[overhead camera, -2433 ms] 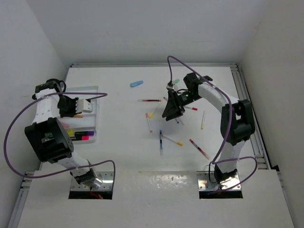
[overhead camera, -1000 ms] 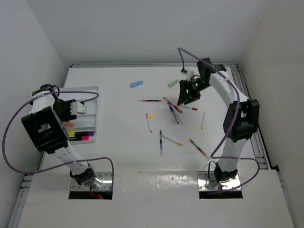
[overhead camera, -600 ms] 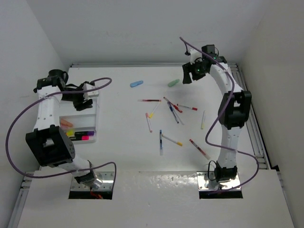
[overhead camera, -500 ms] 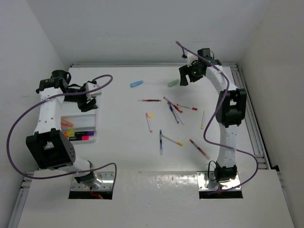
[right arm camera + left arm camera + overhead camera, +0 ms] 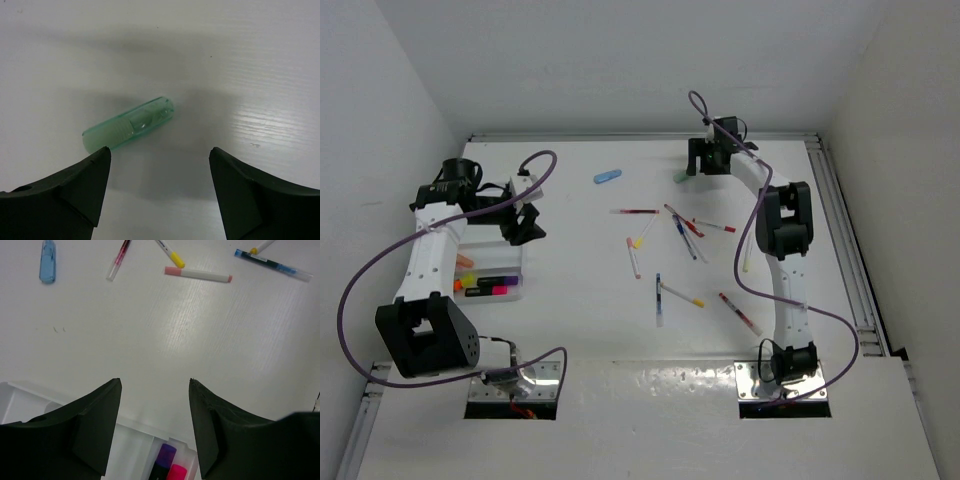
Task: Sort the stationery into containers
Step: Grab a piece of stationery with the right arm
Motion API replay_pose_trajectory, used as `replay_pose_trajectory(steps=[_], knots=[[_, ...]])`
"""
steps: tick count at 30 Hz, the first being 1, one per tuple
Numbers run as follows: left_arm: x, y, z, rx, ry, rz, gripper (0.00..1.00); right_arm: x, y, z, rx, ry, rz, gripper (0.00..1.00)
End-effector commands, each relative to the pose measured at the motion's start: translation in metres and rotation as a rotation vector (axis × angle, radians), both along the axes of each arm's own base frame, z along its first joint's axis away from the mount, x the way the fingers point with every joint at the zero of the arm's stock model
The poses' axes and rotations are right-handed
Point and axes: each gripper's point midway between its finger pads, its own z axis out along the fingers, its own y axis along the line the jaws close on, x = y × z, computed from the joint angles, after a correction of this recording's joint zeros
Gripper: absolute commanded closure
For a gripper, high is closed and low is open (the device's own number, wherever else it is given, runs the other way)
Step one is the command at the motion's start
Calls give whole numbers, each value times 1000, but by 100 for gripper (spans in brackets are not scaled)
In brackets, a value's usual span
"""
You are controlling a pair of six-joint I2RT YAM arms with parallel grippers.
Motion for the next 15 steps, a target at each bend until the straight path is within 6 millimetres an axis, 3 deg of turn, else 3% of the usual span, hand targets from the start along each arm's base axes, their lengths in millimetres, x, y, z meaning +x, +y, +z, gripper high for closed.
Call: replay_pose_trajectory(steps=[1, 7, 15], knots=[[-3, -10, 13, -47, -36, 1, 37, 26, 10, 24, 46, -85, -182, 22], [-8, -9, 3, -40, -29, 10, 37, 23, 20, 15, 76, -57, -296, 22], [-7, -8, -3, -68, 3, 29, 37, 21, 26, -4, 29, -52, -340, 28]])
